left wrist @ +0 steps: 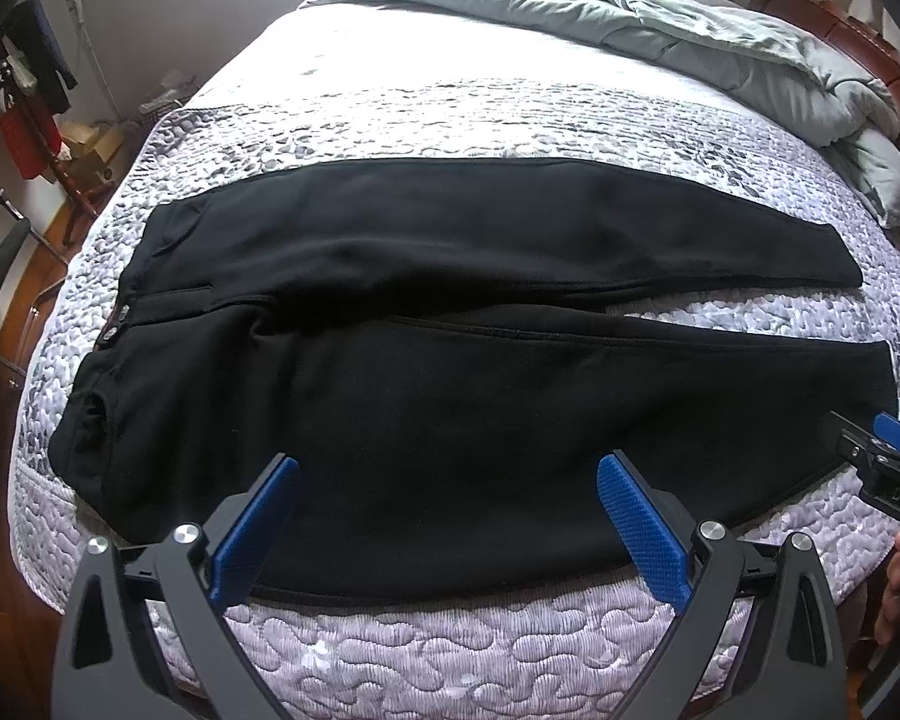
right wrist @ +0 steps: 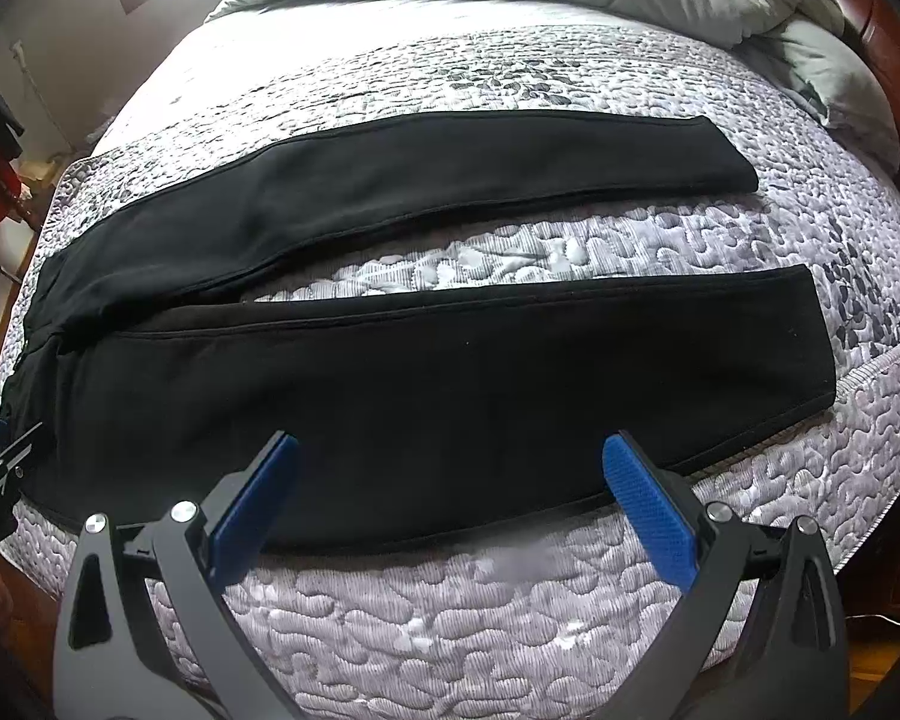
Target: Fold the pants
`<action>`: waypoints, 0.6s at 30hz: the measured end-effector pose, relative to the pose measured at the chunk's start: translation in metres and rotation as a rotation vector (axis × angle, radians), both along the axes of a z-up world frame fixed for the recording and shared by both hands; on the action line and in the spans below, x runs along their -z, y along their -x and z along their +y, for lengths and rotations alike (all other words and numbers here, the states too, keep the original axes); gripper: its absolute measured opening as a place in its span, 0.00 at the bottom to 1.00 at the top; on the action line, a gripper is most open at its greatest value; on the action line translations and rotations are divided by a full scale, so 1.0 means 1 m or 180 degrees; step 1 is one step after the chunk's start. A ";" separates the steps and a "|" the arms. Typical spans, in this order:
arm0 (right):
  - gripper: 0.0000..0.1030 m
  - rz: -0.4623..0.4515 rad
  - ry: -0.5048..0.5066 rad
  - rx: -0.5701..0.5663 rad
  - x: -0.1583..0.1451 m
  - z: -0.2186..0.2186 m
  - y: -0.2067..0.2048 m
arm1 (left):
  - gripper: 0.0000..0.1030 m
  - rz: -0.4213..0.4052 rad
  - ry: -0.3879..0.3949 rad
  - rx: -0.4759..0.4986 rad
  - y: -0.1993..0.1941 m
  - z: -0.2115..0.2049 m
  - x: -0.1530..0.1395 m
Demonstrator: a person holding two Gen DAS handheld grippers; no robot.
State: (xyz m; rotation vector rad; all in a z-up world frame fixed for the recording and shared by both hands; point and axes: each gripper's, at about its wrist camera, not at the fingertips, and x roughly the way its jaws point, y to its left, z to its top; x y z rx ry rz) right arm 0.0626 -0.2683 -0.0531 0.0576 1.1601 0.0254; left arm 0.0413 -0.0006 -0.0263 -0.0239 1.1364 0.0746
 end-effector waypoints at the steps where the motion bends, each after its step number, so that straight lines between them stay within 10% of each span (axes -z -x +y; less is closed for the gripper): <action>1: 0.97 -0.0015 -0.0001 -0.0004 0.000 -0.001 -0.001 | 0.96 0.0010 0.0000 0.0001 -0.002 -0.001 0.003; 8: 0.97 -0.0157 -0.0061 -0.0025 -0.005 -0.062 -0.051 | 0.96 0.0098 0.0657 0.0166 -0.043 -0.006 0.021; 13: 0.97 -0.0184 0.0026 0.0376 -0.007 -0.168 -0.141 | 0.96 -0.0191 0.0288 0.0391 -0.112 -0.045 0.004; 18: 0.97 0.0325 -0.0117 0.0375 0.034 -0.245 -0.230 | 0.96 -0.0078 0.0545 0.0626 -0.190 -0.099 0.007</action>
